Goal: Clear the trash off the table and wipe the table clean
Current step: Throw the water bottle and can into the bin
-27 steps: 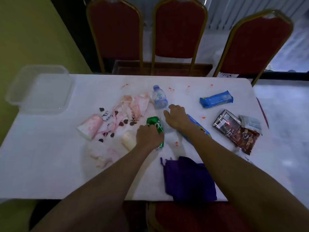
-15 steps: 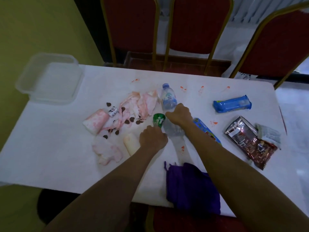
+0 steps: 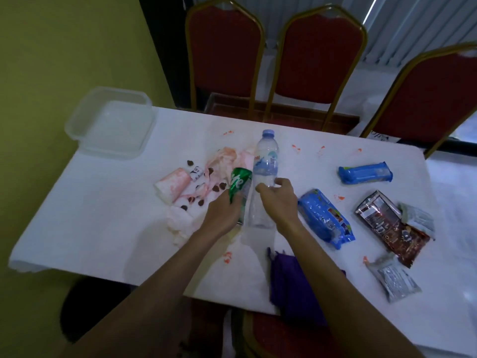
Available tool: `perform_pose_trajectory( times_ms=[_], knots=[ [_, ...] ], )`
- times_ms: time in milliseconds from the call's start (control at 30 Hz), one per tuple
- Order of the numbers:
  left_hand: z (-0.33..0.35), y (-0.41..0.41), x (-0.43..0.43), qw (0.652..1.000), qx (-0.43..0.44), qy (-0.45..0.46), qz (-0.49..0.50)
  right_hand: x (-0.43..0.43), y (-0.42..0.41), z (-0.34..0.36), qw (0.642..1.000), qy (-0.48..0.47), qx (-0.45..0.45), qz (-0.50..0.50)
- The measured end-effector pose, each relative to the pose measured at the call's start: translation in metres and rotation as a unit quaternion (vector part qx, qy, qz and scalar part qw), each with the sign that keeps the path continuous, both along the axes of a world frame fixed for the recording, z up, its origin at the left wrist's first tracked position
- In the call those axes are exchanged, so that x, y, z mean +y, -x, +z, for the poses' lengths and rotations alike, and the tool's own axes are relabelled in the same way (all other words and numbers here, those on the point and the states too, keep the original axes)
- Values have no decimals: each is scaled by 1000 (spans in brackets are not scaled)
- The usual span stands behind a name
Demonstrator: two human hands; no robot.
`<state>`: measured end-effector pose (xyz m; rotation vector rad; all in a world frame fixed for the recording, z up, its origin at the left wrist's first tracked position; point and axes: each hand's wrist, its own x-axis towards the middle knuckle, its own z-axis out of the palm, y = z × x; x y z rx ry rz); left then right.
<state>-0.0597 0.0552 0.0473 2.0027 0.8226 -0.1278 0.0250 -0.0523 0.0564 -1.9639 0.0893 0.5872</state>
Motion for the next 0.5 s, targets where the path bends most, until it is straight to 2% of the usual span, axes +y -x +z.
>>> perform_pose_trajectory(
  times_ms=[133, 333, 500],
  knots=[
    [9, 60, 23, 997, -14, 16, 80, 28, 56, 17, 998, -20, 5, 66],
    [14, 177, 71, 985, -39, 35, 165, 88, 156, 27, 984, -3, -11, 177],
    [9, 275, 108, 972, -20, 27, 233, 133, 247, 23, 964, 2, -7, 265]
  ],
)
